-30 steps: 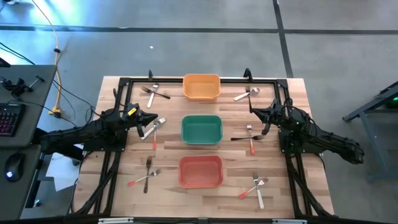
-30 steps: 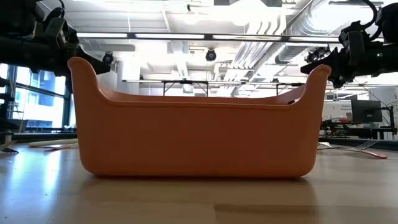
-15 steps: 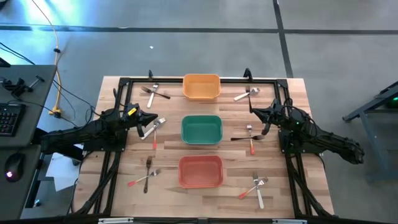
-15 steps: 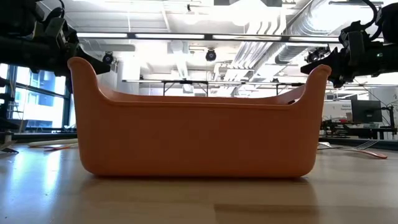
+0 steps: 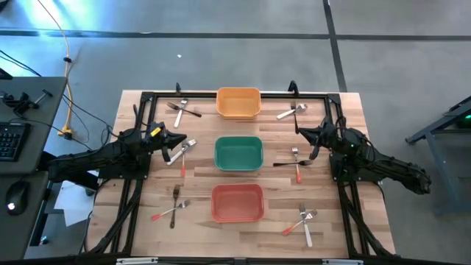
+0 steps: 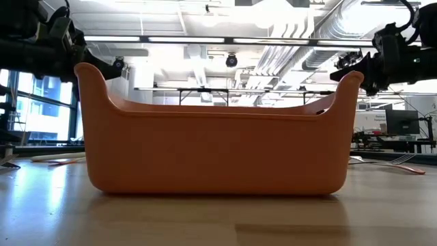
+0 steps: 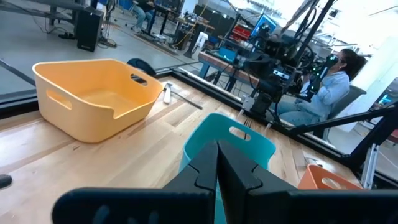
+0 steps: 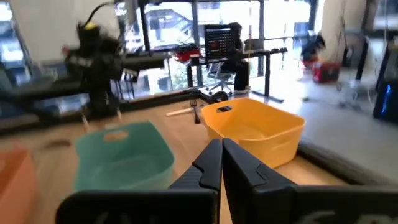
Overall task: Sort silverware by color (type)
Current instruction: Put the white fork into the orange bin
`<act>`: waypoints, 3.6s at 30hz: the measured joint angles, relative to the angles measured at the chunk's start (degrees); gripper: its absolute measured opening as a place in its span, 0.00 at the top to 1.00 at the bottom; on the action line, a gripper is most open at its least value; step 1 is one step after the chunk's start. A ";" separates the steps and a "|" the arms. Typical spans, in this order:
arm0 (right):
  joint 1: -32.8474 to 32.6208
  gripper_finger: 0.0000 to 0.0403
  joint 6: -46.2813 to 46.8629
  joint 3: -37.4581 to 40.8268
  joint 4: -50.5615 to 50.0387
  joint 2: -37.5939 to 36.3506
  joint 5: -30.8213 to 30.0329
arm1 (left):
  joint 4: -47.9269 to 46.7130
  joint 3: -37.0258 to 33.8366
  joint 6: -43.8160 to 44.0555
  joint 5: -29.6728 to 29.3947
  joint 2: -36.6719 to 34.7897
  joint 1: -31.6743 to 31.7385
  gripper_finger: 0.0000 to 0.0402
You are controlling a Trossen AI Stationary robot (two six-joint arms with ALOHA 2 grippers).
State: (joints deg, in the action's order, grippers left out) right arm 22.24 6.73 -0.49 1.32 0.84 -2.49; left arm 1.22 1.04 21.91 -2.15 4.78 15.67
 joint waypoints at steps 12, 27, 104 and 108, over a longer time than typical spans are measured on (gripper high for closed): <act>0.00 1.00 22.07 0.01 9.97 0.00 -15.33 | 5.58 0.00 2.97 -1.70 0.00 0.00 1.00; 0.00 1.00 21.56 -3.18 23.32 1.54 -25.52 | 6.20 -0.01 11.02 -16.52 0.00 -0.01 1.00; 25.75 0.71 -45.24 -77.68 -54.68 116.49 -1.37 | 1.41 0.02 5.44 -19.41 1.82 0.00 1.00; 25.75 0.76 -45.13 -77.65 -54.70 116.55 -1.28 | 1.41 0.02 4.67 -19.43 1.84 -0.01 1.00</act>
State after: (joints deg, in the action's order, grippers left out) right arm 47.99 -38.39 -78.14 -53.39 117.39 -3.76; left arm 2.63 1.06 26.58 -21.58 6.61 15.66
